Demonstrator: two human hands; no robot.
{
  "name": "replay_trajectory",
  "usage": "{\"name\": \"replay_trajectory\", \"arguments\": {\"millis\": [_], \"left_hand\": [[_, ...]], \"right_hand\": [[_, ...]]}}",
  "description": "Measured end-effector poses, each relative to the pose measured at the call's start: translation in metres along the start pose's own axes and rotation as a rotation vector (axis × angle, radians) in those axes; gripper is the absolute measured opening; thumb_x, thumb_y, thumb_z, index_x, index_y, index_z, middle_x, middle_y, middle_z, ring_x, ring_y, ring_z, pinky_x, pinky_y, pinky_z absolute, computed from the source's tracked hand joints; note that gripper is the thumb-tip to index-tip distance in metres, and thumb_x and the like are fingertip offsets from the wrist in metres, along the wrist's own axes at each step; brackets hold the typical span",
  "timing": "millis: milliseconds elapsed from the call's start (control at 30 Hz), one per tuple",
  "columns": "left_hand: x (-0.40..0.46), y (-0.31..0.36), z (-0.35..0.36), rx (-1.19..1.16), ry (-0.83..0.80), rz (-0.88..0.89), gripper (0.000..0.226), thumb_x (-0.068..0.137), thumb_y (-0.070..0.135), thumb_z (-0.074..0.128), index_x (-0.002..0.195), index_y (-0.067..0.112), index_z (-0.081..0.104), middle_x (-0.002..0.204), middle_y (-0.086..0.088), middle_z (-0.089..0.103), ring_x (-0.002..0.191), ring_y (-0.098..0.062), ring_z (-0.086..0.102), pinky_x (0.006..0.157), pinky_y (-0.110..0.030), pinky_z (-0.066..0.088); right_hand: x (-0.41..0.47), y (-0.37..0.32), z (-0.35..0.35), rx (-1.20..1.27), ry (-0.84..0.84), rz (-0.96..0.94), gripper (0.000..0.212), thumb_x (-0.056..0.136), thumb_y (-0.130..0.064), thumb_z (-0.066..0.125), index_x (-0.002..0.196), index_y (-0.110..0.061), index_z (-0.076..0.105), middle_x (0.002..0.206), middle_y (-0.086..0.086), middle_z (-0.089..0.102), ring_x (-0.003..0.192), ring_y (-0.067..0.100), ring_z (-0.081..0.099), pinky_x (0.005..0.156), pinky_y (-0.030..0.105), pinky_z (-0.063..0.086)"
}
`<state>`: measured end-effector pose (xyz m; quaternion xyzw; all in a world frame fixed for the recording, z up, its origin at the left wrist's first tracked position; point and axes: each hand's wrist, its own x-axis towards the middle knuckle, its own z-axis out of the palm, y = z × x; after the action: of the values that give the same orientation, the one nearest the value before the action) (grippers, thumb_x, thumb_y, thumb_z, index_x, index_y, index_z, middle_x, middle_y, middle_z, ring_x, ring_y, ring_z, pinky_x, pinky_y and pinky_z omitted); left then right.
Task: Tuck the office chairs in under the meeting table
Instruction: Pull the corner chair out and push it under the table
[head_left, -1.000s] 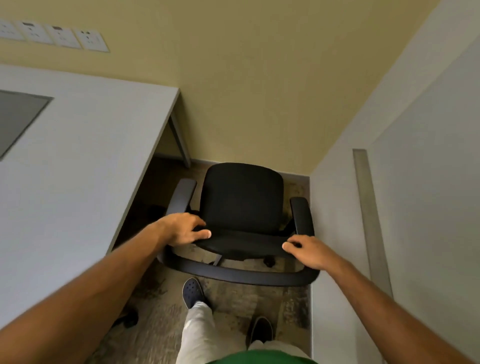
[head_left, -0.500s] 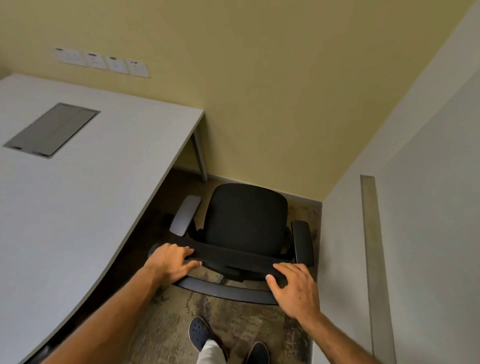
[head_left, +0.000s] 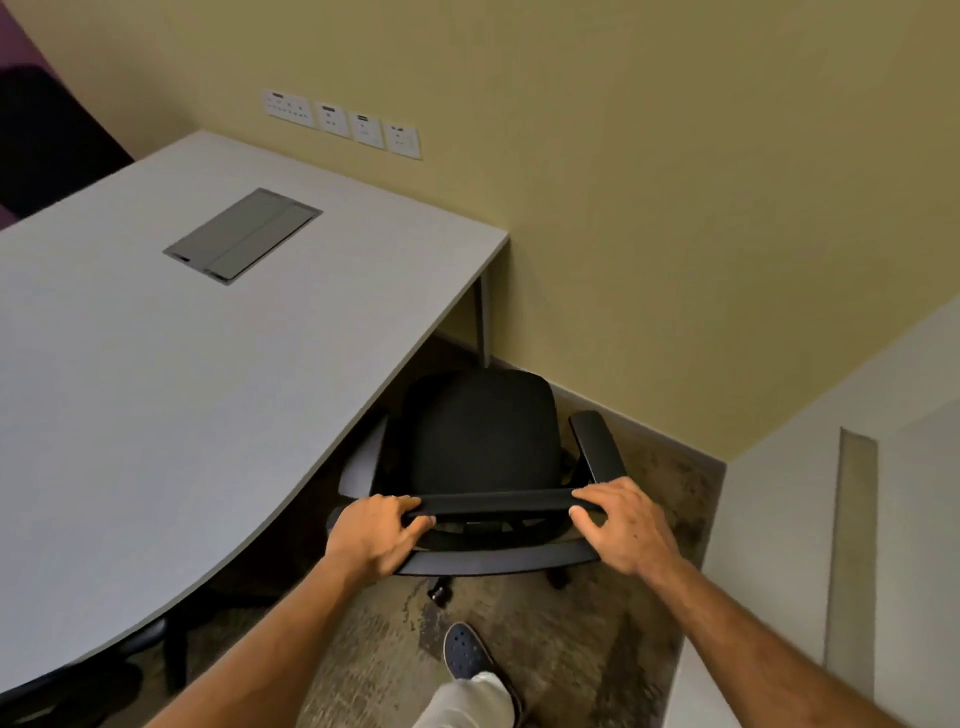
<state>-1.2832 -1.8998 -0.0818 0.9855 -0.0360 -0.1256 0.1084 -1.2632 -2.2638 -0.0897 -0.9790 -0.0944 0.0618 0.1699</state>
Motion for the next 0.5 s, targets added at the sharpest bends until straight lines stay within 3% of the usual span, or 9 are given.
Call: {"name": "replay_trajectory", "arguments": {"millis": [100, 233, 400, 500], "left_hand": [[0.021, 0.006, -0.003, -0.068, 0.052, -0.060, 0.065, 0.090, 0.071, 0.026, 0.131, 0.036, 0.061, 0.112, 0.009, 0.073, 0.101, -0.012, 0.066, 0.083, -0.032, 0.051], [0.066, 0.008, -0.011, -0.129, 0.060, -0.088, 0.060, 0.093, 0.064, 0.025, 0.133, 0.035, 0.060, 0.117, 0.007, 0.072, 0.107, -0.014, 0.065, 0.091, -0.035, 0.051], [0.112, 0.002, -0.027, -0.179, 0.039, -0.162, 0.052, 0.098, 0.057, 0.030, 0.136, 0.035, 0.057, 0.122, 0.004, 0.070, 0.109, -0.018, 0.064, 0.092, -0.035, 0.051], [0.134, -0.004, -0.034, -0.206, 0.037, -0.211, 0.049, 0.100, 0.056, 0.031, 0.138, 0.035, 0.055, 0.124, 0.004, 0.069, 0.111, -0.019, 0.063, 0.093, -0.035, 0.050]], "right_hand": [[0.066, 0.005, -0.018, -0.127, -0.133, -0.053, 0.051, 0.095, -0.061, 0.036, 0.126, -0.033, 0.064, 0.126, -0.014, 0.064, 0.118, 0.014, 0.049, 0.094, 0.038, 0.044], [0.151, -0.010, -0.027, -0.213, -0.163, -0.135, 0.058, 0.092, -0.058, 0.020, 0.106, -0.028, 0.068, 0.111, -0.004, 0.069, 0.108, 0.018, 0.055, 0.102, 0.039, 0.036], [0.238, -0.020, -0.037, -0.253, -0.192, -0.258, 0.046, 0.099, -0.056, 0.027, 0.088, -0.024, 0.059, 0.084, -0.005, 0.058, 0.090, 0.022, 0.056, 0.089, 0.037, 0.037], [0.278, -0.022, -0.037, -0.236, -0.182, -0.339, 0.047, 0.099, -0.057, 0.030, 0.097, -0.024, 0.064, 0.088, -0.005, 0.062, 0.090, 0.019, 0.055, 0.088, 0.035, 0.038]]}}
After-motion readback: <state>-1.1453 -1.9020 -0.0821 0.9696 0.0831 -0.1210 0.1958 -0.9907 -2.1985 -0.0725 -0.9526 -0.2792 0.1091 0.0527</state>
